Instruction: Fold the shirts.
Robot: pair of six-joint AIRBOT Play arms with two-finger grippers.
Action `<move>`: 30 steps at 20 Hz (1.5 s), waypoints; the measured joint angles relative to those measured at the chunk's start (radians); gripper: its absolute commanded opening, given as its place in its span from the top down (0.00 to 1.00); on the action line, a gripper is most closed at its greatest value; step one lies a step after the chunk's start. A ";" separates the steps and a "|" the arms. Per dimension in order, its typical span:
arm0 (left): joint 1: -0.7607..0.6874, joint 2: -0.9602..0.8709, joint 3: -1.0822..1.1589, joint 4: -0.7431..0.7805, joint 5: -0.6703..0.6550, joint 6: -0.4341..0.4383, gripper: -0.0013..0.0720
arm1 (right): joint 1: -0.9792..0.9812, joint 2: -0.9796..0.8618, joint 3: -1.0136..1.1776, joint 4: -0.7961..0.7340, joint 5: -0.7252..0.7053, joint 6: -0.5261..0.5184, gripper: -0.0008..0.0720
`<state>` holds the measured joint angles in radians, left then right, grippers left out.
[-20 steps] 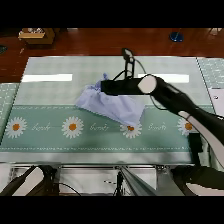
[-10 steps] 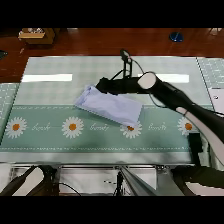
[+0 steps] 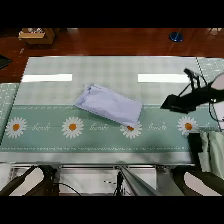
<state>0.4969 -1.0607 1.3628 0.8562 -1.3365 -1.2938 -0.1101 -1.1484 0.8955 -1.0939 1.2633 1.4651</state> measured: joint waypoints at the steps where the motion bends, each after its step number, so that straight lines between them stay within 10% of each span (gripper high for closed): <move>1: 0.000 -0.002 0.000 0.004 0.000 0.000 0.51 | -0.020 0.009 -0.071 0.086 -0.034 -0.022 0.20; 9: 0.000 -0.007 0.000 0.018 0.000 0.000 0.51 | 0.185 -0.130 -0.302 0.547 -0.363 -0.166 0.22; 13: 0.000 -0.007 0.000 0.019 0.000 0.000 0.52 | 0.291 -0.209 -0.316 0.808 -0.478 -0.275 0.95; 20: 0.000 -0.008 0.000 0.019 0.000 0.000 0.52 | 0.201 -0.110 -0.229 0.940 -0.324 -0.398 0.96; 30: -0.042 -0.110 0.000 0.017 0.047 -0.002 0.54 | -0.558 0.317 0.225 0.444 0.291 0.058 0.96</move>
<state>0.4553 -1.1706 1.3628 0.8734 -1.2892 -1.2957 -0.6682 -0.8314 1.1202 -0.6495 1.5547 1.5234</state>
